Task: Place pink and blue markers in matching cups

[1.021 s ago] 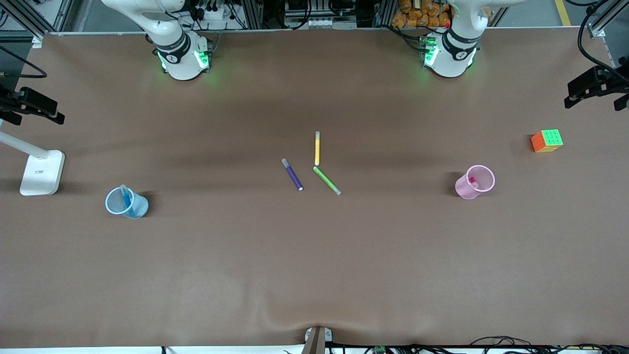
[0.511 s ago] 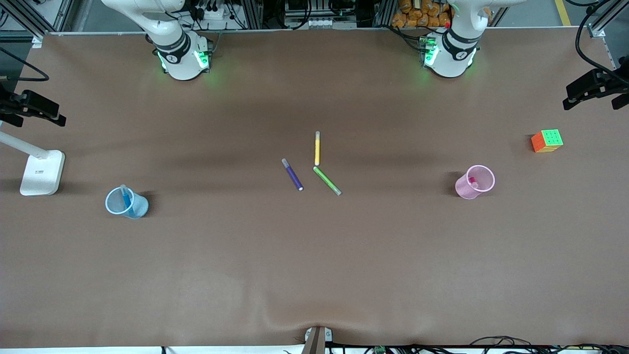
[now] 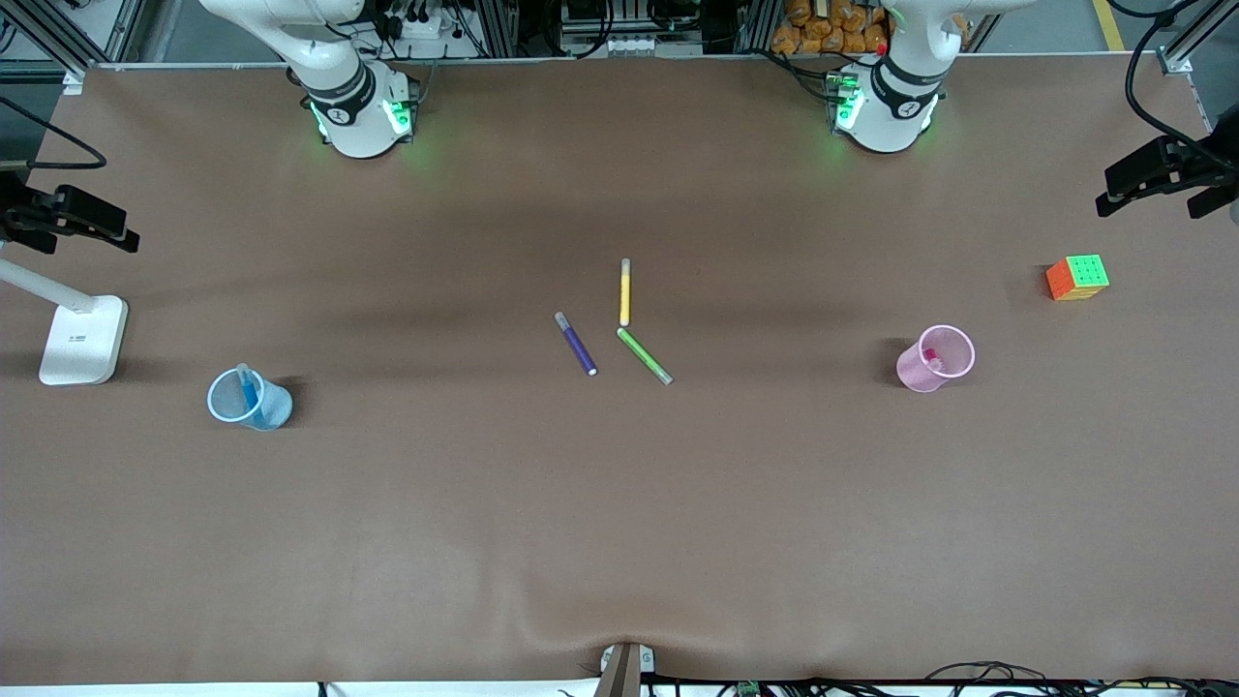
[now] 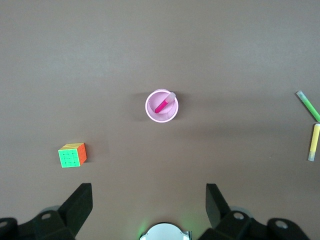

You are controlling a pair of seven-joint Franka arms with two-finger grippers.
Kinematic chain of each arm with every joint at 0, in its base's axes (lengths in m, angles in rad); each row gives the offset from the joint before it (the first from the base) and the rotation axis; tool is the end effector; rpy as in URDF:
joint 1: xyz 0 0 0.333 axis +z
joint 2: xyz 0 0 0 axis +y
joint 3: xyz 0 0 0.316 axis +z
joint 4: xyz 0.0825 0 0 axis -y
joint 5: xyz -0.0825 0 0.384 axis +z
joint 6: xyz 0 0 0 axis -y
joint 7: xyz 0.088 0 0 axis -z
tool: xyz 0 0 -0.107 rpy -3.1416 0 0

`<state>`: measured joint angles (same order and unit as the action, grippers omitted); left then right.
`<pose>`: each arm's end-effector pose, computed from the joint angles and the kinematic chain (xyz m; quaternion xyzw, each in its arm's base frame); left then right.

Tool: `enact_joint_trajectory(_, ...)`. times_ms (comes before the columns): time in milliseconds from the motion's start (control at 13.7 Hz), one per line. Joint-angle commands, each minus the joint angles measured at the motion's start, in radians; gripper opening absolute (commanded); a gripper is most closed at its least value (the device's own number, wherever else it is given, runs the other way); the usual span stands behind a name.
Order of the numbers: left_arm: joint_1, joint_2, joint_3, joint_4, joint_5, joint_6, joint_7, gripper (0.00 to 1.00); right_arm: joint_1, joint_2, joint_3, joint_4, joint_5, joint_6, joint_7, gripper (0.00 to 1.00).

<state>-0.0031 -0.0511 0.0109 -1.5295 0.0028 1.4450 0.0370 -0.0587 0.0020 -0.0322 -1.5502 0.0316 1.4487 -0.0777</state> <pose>0.5254 0.0046 0.6605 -0.9998 0.0145 0.0167 0.0007 0.5401 -0.0455 0.6230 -0.9985 0.0055 0.0502 0.0200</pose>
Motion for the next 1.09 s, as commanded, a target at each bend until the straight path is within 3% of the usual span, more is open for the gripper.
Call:
enact_joint_trajectory(0, -0.001, -0.001, 0.004, -0.003, -0.009, 0.002, 0.004, 1.0, 0.002, -0.005, 0.006, -0.007, -0.021, -0.002, 0.007, 1.0)
enact_joint_trajectory(1021, -0.008, 0.037, 0.003, 0.034, -0.017, 0.003, -0.002, 1.0, 0.002, 0.001, 0.006, -0.007, -0.021, -0.002, 0.007, 1.0)
